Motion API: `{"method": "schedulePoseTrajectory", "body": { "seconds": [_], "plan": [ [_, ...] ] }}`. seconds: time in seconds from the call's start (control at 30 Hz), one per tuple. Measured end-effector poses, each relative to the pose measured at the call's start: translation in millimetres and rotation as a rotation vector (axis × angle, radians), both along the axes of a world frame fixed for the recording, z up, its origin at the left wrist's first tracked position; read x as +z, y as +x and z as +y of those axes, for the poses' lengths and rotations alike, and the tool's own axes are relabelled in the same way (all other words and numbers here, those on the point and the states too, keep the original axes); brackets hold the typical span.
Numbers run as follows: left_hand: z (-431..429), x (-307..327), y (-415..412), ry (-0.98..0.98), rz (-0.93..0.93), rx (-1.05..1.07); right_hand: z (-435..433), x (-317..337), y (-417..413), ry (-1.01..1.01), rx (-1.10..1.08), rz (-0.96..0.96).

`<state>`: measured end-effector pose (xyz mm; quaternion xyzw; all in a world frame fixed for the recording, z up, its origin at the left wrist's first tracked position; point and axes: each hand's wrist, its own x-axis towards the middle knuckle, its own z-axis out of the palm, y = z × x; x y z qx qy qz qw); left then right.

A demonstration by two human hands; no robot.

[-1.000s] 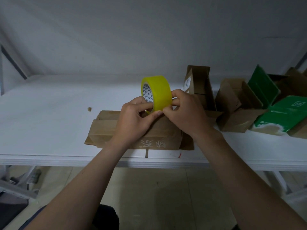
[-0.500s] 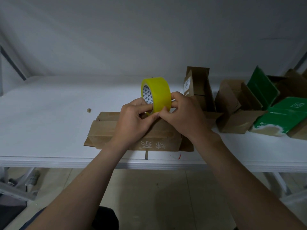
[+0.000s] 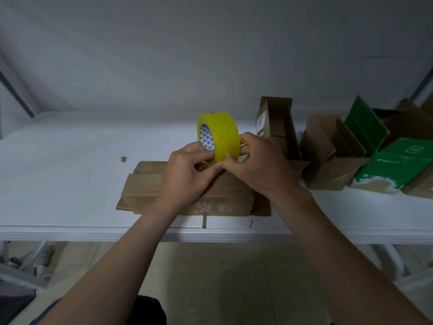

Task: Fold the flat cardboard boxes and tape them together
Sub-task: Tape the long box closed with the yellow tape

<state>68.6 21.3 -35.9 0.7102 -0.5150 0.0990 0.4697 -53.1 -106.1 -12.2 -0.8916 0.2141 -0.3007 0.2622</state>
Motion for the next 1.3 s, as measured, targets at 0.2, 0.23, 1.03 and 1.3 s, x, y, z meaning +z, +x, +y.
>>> {"method": "schedulePoseTrajectory", "body": {
  "seconds": [0.2,0.23,1.03,1.3],
  "plan": [
    [1,0,0,0.009,0.000,-0.005,-1,-2,1,-0.039,0.007,-0.009],
    [1,0,0,0.016,-0.002,-0.008,-2,-2,1,-0.057,-0.002,-0.013],
    [-1,-1,4,-0.074,-0.054,0.156,6,-11,11,-0.139,-0.097,-0.333],
    [0,-1,1,-0.085,-0.080,0.113,12,-13,12,0.113,-0.098,-0.275]
  ]
}}
